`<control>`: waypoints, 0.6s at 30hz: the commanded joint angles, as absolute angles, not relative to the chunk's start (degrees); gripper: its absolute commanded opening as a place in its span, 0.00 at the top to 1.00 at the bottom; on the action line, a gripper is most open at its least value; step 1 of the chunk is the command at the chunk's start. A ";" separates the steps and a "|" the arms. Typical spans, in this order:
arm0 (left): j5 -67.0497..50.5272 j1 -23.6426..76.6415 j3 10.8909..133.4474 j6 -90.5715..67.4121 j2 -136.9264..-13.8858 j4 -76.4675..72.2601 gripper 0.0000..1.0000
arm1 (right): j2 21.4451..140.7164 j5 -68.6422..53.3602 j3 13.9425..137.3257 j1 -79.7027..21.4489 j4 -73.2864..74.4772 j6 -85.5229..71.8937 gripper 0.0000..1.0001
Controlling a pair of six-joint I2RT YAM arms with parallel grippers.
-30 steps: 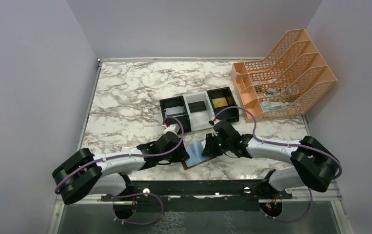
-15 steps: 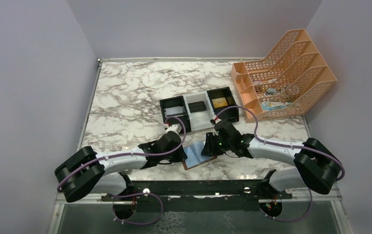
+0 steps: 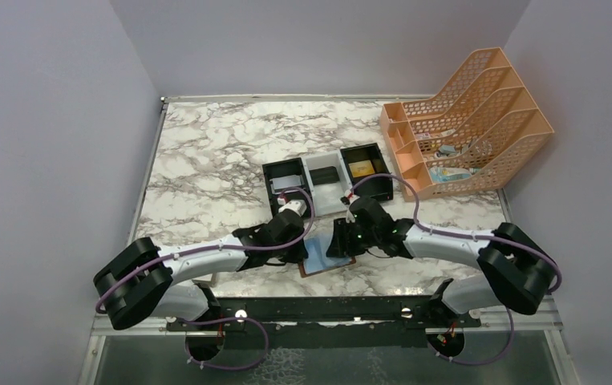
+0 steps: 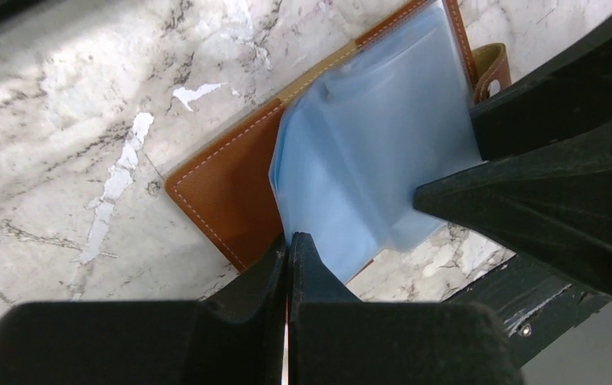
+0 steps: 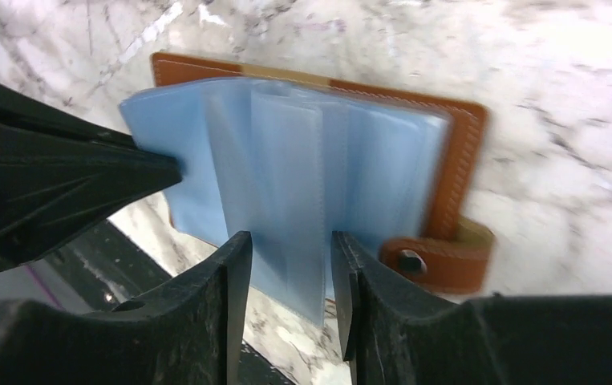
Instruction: Take the credit cards out of the card holder
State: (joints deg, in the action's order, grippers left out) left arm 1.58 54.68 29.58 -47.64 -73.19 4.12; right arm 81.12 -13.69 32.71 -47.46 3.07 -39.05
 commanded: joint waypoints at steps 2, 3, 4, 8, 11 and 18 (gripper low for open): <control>7.17 54.93 35.66 -42.13 -73.48 12.69 0.90 | 69.30 3.07 33.53 -47.72 13.62 -40.33 0.49; 7.71 54.81 36.41 -41.38 -73.55 13.66 0.80 | 67.07 5.87 33.71 -47.68 14.66 -40.31 0.42; 8.06 54.69 37.27 -40.83 -73.56 14.80 0.67 | 65.01 8.53 33.75 -47.72 15.39 -40.07 0.35; 9.45 54.53 40.72 -38.77 -72.66 19.04 0.39 | 58.78 18.47 34.80 -47.64 16.76 -37.02 0.18; 11.01 54.48 42.92 -37.50 -70.65 21.68 0.23 | 56.58 21.98 36.86 -45.99 15.72 -32.25 0.16; 19.62 49.42 51.60 -29.74 -65.66 28.17 0.01 | 54.32 9.00 41.84 -31.08 9.38 -23.30 0.14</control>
State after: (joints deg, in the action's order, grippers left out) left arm 11.99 53.39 46.02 -36.29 -69.36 23.75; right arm 55.86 14.28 38.70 -37.76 14.17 -30.09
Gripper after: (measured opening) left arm 0.944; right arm 0.856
